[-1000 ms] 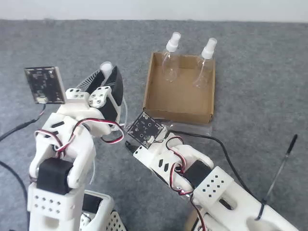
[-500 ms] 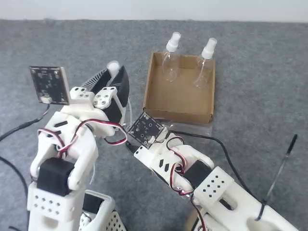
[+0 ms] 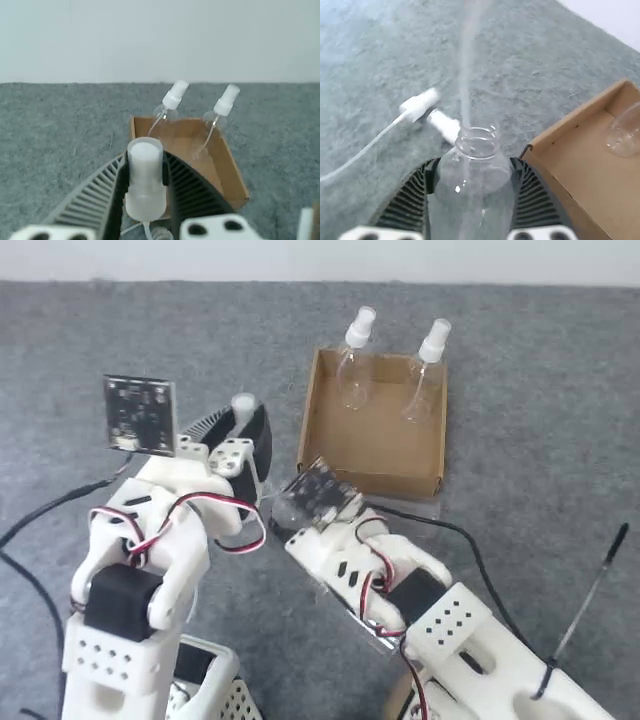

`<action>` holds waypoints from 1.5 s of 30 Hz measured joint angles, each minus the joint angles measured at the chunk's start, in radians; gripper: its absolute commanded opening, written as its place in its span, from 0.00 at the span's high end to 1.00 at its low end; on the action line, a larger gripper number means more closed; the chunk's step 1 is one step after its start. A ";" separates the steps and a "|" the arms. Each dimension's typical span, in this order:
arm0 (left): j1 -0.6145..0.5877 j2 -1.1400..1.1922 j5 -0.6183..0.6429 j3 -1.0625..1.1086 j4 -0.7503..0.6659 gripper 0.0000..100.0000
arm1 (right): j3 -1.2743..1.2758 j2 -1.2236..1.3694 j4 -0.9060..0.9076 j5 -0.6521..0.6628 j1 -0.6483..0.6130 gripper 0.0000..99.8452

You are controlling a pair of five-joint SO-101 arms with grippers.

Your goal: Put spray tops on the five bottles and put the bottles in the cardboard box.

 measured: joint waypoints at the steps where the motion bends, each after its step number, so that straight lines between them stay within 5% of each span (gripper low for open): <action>1: 0.002 0.000 -0.005 0.011 0.000 0.99 | 0.000 0.000 -0.009 -0.012 0.011 0.99; 18: 0.095 0.000 -0.020 0.101 0.000 0.99 | 0.000 0.000 -0.020 -0.032 0.021 0.99; 28: 0.104 0.000 -0.043 0.135 0.000 0.99 | 0.183 -0.074 -0.295 -0.034 0.021 0.99; 35: 0.106 0.000 -0.043 0.135 0.000 0.85 | 0.215 -0.169 -0.295 -0.034 0.021 0.99; 45: 0.078 0.000 -0.094 -0.011 0.040 0.84 | 0.213 -0.173 -0.295 -0.034 0.032 0.99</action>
